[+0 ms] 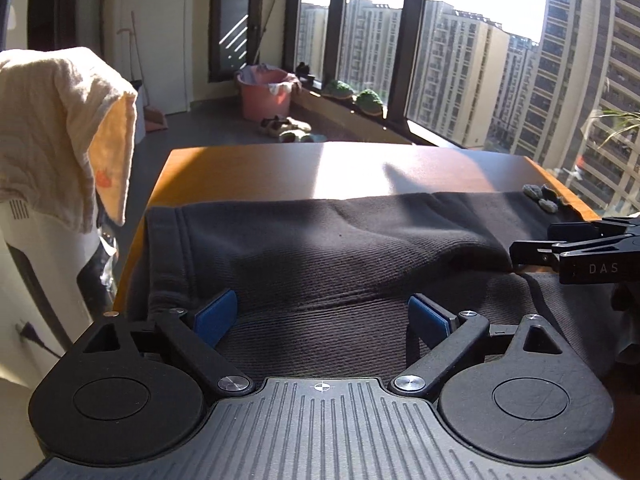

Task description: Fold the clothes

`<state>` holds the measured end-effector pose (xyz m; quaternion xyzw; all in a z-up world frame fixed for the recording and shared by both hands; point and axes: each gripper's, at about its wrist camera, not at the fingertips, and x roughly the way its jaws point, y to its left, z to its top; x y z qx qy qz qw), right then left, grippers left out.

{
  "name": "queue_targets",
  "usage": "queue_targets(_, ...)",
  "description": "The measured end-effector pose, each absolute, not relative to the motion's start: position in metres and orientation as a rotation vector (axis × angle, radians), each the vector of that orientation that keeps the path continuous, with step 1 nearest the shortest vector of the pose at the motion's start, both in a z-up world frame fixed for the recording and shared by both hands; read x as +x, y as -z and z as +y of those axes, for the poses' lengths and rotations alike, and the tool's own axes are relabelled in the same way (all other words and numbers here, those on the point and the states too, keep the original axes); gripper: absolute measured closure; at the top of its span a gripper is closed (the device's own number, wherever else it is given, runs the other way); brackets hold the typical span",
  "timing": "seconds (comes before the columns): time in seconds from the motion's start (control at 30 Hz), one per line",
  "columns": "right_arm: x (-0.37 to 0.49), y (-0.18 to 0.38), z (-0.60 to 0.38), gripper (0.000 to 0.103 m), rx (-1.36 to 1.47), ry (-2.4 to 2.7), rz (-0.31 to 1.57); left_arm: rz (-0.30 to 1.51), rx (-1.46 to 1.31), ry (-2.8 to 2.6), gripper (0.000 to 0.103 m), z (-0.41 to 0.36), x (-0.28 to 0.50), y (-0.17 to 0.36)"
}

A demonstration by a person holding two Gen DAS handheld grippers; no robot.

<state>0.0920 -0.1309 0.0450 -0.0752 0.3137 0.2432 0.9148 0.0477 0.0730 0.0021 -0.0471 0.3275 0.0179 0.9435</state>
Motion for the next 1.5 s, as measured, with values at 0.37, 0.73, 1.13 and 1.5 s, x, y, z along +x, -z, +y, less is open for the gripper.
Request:
queue_targets(0.37, 0.08, -0.051, -0.137, 0.0, -0.232, -0.492, 0.617, 0.681, -0.077, -0.073, 0.0, 0.067, 0.038, -0.01)
queue_targets(0.73, 0.135, -0.039, -0.174, 0.0, -0.152, -0.408, 0.735, 0.69, -0.103, -0.068, 0.0, 0.04, 0.072, 0.0)
queue_targets(1.13, 0.125, -0.033, -0.157, 0.0, -0.168, -0.438, 0.675, 0.668, -0.059, -0.264, 0.0, 0.0, 0.086, 0.005)
queue_targets(1.5, 0.128, -0.032, -0.16, 0.0, -0.152, -0.456, 0.681, 0.678, -0.095, -0.333, 0.0, -0.011, 0.083, 0.002)
